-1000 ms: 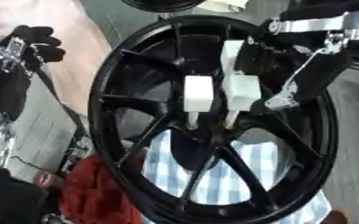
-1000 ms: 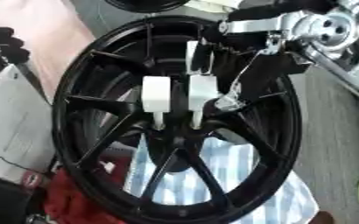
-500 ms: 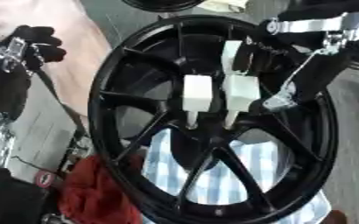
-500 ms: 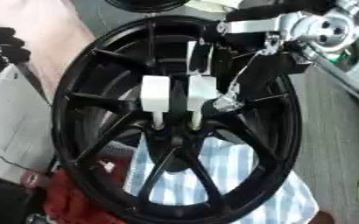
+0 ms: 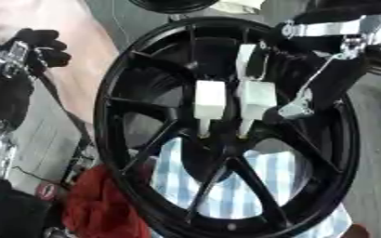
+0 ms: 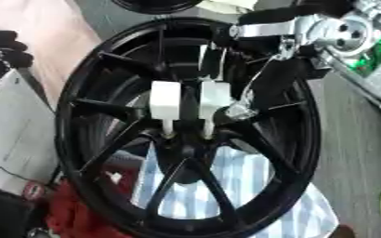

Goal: Pull the pin out of the wheel hub.

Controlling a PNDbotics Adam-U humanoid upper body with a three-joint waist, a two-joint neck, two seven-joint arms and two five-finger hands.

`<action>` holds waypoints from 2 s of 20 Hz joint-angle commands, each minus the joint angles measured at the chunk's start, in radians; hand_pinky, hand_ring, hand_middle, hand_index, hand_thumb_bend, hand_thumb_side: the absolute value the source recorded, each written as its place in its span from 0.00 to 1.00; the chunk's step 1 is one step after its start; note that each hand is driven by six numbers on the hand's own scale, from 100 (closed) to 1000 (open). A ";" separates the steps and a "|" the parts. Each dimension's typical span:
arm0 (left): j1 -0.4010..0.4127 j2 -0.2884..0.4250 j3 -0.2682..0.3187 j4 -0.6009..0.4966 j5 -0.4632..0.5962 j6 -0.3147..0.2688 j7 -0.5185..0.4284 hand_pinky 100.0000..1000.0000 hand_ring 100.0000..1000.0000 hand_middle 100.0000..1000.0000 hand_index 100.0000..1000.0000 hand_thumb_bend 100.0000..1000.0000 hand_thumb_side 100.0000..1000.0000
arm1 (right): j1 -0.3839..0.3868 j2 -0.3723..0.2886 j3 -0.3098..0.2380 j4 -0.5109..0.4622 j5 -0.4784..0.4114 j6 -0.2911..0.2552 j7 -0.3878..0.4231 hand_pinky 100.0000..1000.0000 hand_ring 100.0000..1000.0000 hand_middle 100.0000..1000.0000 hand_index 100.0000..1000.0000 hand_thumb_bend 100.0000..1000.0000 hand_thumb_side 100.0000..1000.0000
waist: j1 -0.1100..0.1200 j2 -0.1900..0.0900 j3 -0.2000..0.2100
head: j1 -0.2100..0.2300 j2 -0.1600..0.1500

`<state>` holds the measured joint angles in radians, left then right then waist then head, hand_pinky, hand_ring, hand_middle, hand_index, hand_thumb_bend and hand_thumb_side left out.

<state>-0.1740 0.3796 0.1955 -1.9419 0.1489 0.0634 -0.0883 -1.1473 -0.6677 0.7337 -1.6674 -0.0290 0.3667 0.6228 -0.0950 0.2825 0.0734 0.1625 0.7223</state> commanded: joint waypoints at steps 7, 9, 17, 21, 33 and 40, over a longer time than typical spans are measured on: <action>-0.009 0.016 0.006 -0.017 -0.002 -0.001 -0.010 0.72 0.63 0.59 0.74 0.00 0.81 | -0.020 0.008 -0.006 0.003 -0.002 0.017 0.014 0.64 0.60 0.58 0.67 0.49 0.06 | 0.002 -0.011 -0.002 | 0.003 -0.008; -0.009 0.016 0.006 -0.018 -0.002 -0.001 -0.011 0.72 0.63 0.59 0.74 0.00 0.81 | -0.020 0.011 -0.006 0.003 -0.003 0.021 0.017 0.64 0.60 0.58 0.67 0.49 0.06 | 0.002 -0.010 -0.002 | 0.004 -0.007; -0.009 0.015 0.005 -0.018 -0.004 -0.002 -0.019 0.72 0.63 0.59 0.74 0.00 0.81 | -0.016 0.009 -0.006 0.005 -0.003 0.029 0.015 0.64 0.59 0.58 0.66 0.47 0.03 | 0.002 -0.012 -0.004 | 0.005 -0.009; -0.009 0.015 0.005 -0.018 -0.004 -0.004 -0.023 0.72 0.64 0.59 0.74 0.00 0.81 | -0.011 0.006 -0.008 0.011 0.008 0.028 0.012 0.63 0.59 0.58 0.66 0.48 0.05 | 0.003 -0.012 -0.005 | 0.005 -0.010; -0.009 0.015 0.003 -0.018 -0.012 -0.010 -0.042 0.72 0.64 0.60 0.74 0.00 0.82 | -0.001 -0.007 -0.012 0.021 0.017 0.023 -0.002 0.63 0.60 0.58 0.67 0.50 0.05 | 0.004 -0.009 -0.011 | 0.006 -0.011; -0.009 0.014 0.003 -0.018 -0.014 -0.013 -0.050 0.73 0.65 0.60 0.74 0.00 0.82 | 0.002 -0.010 -0.015 0.026 0.012 0.021 -0.006 0.64 0.60 0.58 0.67 0.51 0.04 | 0.006 -0.005 -0.012 | 0.005 -0.013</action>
<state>-0.1750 0.3792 0.1951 -1.9419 0.1376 0.0528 -0.1324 -1.1337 -0.6488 0.7361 -1.6424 -0.0196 0.3867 0.6230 -0.0973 0.2902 0.0627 0.1656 0.7188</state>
